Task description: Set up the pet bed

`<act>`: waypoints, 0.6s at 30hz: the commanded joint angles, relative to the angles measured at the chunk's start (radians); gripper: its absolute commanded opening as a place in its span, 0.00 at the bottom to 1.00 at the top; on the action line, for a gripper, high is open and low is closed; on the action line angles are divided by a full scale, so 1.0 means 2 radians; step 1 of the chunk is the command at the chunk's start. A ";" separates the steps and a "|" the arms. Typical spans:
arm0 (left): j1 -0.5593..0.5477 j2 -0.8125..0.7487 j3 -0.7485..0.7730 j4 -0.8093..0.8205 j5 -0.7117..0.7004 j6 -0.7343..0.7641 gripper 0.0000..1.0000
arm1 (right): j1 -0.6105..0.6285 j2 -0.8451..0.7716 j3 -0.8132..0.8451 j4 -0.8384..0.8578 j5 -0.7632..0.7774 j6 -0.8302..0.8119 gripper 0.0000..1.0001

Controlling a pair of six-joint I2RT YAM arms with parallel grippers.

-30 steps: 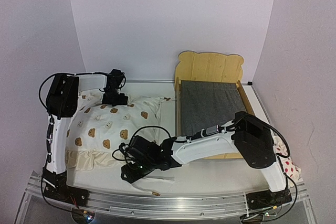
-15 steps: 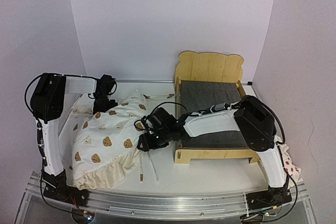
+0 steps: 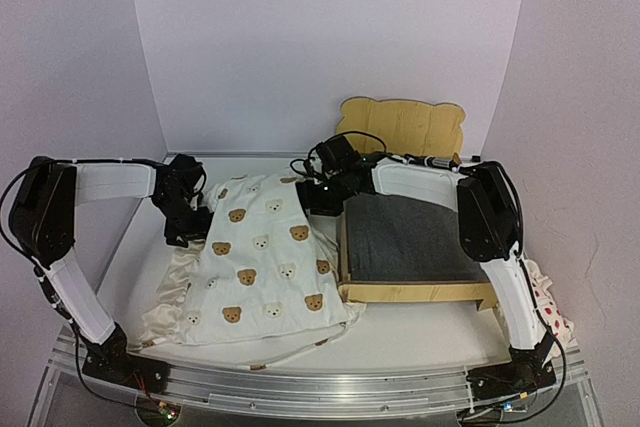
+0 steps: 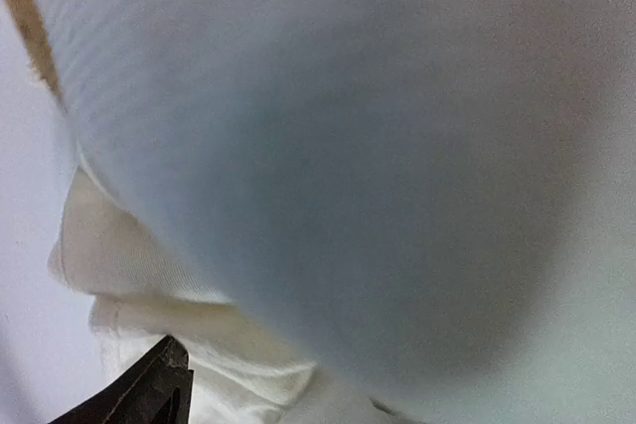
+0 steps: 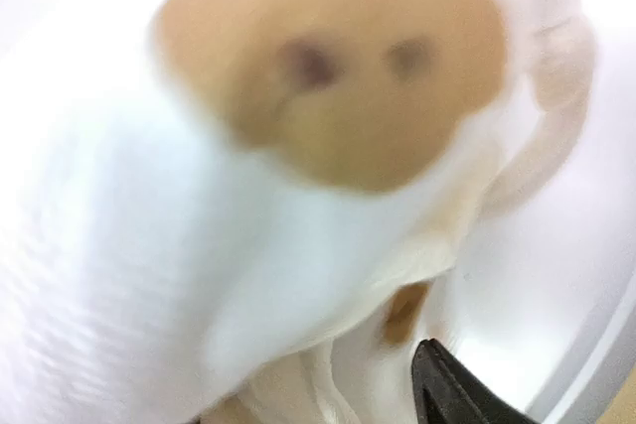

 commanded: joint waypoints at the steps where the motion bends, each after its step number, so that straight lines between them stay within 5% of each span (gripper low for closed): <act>1: -0.007 -0.065 0.018 0.004 -0.024 -0.021 0.82 | 0.006 -0.031 0.016 -0.030 -0.003 -0.025 0.79; 7: -0.008 -0.088 0.029 0.028 -0.125 -0.015 0.90 | 0.005 -0.090 -0.027 -0.035 -0.004 -0.032 0.98; 13: -0.006 -0.090 0.006 0.072 -0.183 0.019 0.90 | 0.009 -0.144 -0.086 -0.040 0.003 0.003 0.98; 18: -0.003 -0.072 -0.003 0.100 -0.146 0.028 0.92 | 0.044 -0.176 -0.125 -0.056 0.057 0.007 0.98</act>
